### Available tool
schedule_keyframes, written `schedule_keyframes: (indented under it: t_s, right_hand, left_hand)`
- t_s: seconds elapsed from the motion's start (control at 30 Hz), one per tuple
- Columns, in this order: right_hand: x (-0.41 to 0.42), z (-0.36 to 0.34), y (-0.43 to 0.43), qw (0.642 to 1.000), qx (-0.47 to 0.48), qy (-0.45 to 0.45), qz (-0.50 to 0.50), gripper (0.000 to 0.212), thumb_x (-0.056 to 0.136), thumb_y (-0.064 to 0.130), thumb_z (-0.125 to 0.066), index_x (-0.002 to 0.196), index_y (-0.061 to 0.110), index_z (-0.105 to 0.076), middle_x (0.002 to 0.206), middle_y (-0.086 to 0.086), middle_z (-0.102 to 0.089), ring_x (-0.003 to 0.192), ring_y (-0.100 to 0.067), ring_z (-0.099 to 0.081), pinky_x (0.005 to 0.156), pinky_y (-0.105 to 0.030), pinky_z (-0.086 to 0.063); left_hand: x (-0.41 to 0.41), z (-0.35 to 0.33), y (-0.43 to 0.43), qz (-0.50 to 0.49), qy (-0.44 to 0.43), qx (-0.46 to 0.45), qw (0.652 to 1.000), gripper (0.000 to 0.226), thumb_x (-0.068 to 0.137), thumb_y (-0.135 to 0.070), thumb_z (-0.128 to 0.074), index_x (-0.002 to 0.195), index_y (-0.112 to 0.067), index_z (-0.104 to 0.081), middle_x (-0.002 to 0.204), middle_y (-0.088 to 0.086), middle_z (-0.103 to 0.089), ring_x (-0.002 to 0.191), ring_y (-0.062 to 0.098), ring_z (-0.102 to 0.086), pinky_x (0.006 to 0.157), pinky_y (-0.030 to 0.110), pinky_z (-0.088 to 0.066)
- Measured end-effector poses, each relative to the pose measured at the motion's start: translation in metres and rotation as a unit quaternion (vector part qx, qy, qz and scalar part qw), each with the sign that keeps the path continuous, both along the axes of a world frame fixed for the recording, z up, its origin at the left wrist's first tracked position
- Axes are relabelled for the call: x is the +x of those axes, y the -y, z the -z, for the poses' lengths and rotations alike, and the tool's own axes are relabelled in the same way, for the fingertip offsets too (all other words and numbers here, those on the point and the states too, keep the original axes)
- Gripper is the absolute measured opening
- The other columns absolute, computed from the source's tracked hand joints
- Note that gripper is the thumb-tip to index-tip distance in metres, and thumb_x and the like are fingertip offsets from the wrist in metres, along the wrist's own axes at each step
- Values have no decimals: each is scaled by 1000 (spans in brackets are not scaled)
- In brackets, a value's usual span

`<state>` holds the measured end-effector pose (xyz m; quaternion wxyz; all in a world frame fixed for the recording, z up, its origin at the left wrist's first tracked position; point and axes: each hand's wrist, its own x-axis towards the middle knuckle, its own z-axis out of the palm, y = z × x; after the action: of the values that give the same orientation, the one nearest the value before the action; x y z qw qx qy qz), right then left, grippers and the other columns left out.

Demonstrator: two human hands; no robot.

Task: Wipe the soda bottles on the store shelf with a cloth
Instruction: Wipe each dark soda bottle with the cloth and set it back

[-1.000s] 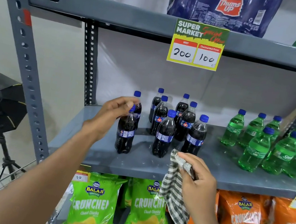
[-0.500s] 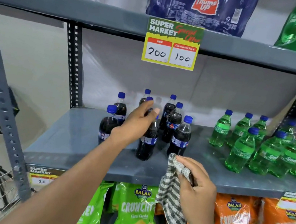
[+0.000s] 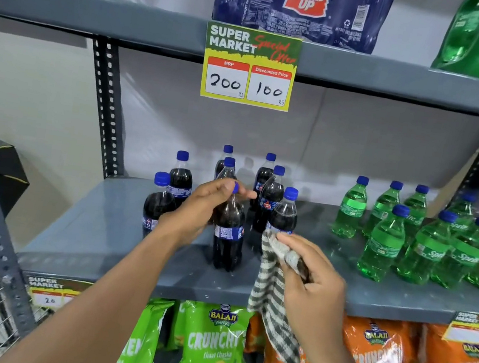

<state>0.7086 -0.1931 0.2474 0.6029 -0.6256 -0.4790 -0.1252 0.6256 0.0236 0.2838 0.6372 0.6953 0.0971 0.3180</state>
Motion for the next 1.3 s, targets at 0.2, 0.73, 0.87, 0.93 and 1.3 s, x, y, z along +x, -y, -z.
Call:
schedule_keyframes:
  t_s: [0.2, 0.73, 0.87, 0.93, 1.3]
  right_hand:
    - [-8, -58, -41, 990, -61, 129, 15, 68, 68, -25, -52, 114, 19, -74, 112, 11, -68, 109, -15, -60, 97, -26, -49]
    - [-43, -55, -37, 919, -100, 381, 11, 32, 73, -8, -54, 94, 7, -73, 99, -1, -71, 96, -26, -58, 86, -39, -48]
    - [-35, -60, -37, 957, -29, 286, 39, 38, 78, -6, -49, 104, 7, -75, 108, -1, -72, 103, -21, -56, 96, -31, -46]
    - [-44, -51, -35, 939, -57, 338, 11, 37, 82, -4, -46, 104, 6, -74, 109, 0, -71, 104, -24, -58, 95, -35, -47]
    - [-42, -50, -32, 972, -20, 234, 25, 41, 74, -7, -51, 104, 7, -75, 109, -1, -71, 107, -16, -54, 101, -22, -41]
  left_hand:
    - [-8, -16, 20, 103, 58, -124, 985, 42, 93, -46, -57, 103, -8, -71, 107, 11, -79, 101, 23, -74, 84, 31, -58]
    - [-22, -35, 45, 167, 87, -140, 972, 37, 106, -35, -38, 98, -9, -63, 141, 30, -58, 131, 30, -60, 105, 35, -51]
    - [-22, -36, 48, 172, 106, -151, 968, 37, 106, -35, -40, 100, -6, -62, 139, 27, -61, 125, 31, -64, 100, 38, -53]
    - [-23, -37, 49, 165, 105, -153, 969, 37, 106, -37, -39, 98, -9, -62, 137, 24, -64, 130, 30, -61, 105, 39, -50]
    - [-26, -32, 48, 157, 136, -167, 964, 38, 101, -43, -47, 100, -8, -62, 134, 22, -67, 130, 31, -61, 100, 34, -54]
